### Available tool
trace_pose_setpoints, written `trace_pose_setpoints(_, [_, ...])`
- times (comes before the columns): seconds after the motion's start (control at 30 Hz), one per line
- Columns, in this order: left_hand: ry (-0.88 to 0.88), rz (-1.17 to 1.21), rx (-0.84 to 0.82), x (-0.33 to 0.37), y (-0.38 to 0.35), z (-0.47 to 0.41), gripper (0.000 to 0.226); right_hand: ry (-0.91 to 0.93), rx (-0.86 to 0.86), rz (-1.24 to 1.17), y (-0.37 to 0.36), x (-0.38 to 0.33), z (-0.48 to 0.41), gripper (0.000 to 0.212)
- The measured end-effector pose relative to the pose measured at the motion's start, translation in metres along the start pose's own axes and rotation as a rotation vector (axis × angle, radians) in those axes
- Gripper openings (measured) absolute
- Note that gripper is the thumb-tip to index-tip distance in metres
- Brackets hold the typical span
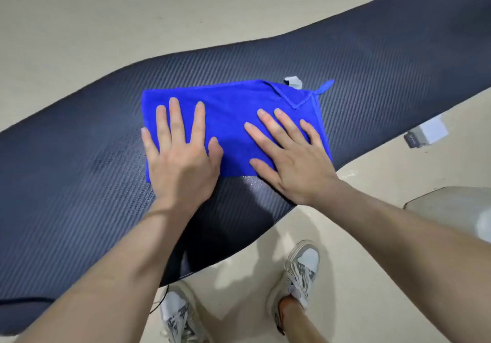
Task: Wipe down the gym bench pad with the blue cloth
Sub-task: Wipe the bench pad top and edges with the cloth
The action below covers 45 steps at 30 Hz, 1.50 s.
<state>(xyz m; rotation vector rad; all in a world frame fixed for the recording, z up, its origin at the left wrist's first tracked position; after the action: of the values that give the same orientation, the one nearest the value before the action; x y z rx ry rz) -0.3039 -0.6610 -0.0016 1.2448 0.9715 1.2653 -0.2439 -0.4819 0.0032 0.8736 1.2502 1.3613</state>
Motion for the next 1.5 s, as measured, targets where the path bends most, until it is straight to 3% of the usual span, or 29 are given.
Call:
trace_pose_setpoints(0.1, [-0.119,0.019,-0.017,0.034,-0.009,-0.021,0.061,-0.147,0.005,-0.022,-0.003,0.026,0.013,0.061])
trace_pose_setpoints(0.23, [-0.189,0.014,-0.043,0.022,-0.009,-0.021,0.062,-0.298,0.009,-0.074,-0.004,-0.004,0.022,0.06])
trace_pose_setpoints(0.4, [-0.176,-0.046,-0.071,-0.045,0.019,-0.022,0.06,-0.192,-0.284,-0.006,0.028,-0.096,0.006,0.062])
trace_pose_setpoints(0.47, [-0.138,-0.063,-0.059,-0.072,0.031,-0.026,0.055,-0.024,-0.211,0.001,0.035,-0.14,-0.018,0.037])
trace_pose_setpoints(0.57, [-0.07,0.016,-0.001,-0.092,0.035,-0.024,0.046,0.111,0.158,-0.058,0.037,-0.174,-0.041,0.013])
trace_pose_setpoints(0.6, [-0.06,0.035,0.036,-0.094,0.03,-0.023,0.043,0.145,0.26,-0.157,0.024,-0.175,-0.044,0.021])
trace_pose_setpoints(0.67, [-0.056,0.079,0.06,-0.091,0.022,-0.024,0.041,0.147,0.219,-0.235,-0.001,-0.172,-0.044,0.044])
trace_pose_setpoints(0.73, [-0.013,0.102,0.082,-0.086,0.013,-0.03,0.048,0.147,0.145,-0.254,-0.018,-0.162,-0.041,0.061])
trace_pose_setpoints(0.83, [-0.006,0.081,0.07,-0.062,0.003,-0.044,0.056,0.161,0.184,-0.279,-0.014,-0.132,-0.04,0.069])
trace_pose_setpoints(1.17, [-0.132,-0.021,0.071,0.074,-0.014,-0.099,0.06,0.154,0.09,-0.128,0.002,0.025,-0.032,0.061])
trace_pose_setpoints(1.33, [-0.237,0.017,0.124,0.149,-0.023,-0.106,0.057,0.048,0.144,-0.057,0.005,0.097,-0.019,0.056])
trace_pose_setpoints(1.5, [-0.344,-0.037,0.172,0.132,-0.024,-0.122,0.086,0.028,0.143,-0.05,-0.004,0.073,-0.019,0.063])
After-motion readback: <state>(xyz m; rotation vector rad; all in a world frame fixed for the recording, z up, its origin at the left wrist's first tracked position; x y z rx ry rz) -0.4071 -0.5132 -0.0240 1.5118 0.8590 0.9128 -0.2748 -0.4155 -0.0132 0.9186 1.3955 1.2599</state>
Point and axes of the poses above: each hand's wrist, its own z-axis away from the middle knuckle, its own y-axis out of the back of the hand, x = y × z, the point moved 5 cm from there along -z, towards the middle knuckle, and after that the axes turned 7 degrees about y, right-handed, at the moved point
